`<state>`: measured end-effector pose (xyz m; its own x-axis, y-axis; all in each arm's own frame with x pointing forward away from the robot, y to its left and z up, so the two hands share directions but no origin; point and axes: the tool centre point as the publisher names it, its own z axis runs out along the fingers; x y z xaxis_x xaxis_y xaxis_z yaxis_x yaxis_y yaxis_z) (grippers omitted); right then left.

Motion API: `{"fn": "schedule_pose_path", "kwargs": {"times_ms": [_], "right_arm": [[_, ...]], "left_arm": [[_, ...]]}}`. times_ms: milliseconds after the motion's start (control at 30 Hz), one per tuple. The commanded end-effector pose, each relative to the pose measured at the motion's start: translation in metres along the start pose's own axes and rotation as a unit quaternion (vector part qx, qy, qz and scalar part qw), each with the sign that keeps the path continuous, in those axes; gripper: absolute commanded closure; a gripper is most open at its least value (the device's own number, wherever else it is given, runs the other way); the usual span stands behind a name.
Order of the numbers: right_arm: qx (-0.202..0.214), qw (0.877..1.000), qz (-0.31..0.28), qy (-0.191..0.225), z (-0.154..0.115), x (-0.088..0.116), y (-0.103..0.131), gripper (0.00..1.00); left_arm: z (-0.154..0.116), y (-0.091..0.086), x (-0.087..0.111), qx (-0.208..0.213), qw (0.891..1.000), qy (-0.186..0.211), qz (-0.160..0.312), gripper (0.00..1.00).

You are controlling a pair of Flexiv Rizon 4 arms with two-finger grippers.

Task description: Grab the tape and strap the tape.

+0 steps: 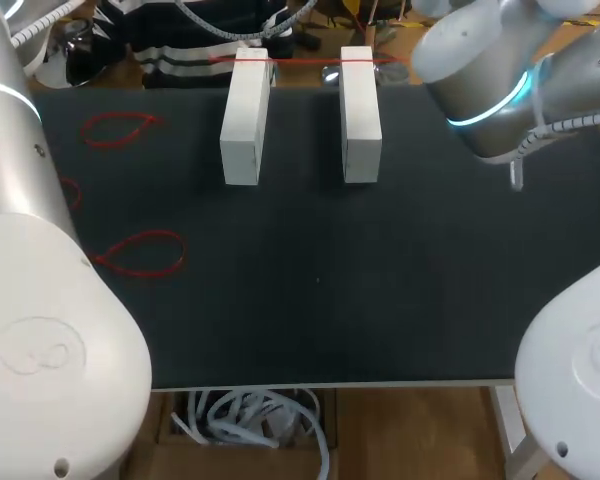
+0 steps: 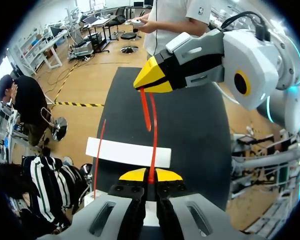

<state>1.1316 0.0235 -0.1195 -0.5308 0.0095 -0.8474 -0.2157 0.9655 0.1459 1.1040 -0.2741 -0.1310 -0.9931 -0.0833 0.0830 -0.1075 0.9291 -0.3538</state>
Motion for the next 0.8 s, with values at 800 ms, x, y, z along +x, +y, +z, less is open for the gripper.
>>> {"fn": "schedule_pose_path", "kwargs": {"times_ms": [800], "right_arm": [[0.092, 0.994, -0.003, -0.064, -0.0013, 0.0043, 0.0052, 1.00]], "left_arm": [[-0.0012, -0.0014, -0.0008, -0.003, 1.000, 0.001, -0.001, 1.00]]}}
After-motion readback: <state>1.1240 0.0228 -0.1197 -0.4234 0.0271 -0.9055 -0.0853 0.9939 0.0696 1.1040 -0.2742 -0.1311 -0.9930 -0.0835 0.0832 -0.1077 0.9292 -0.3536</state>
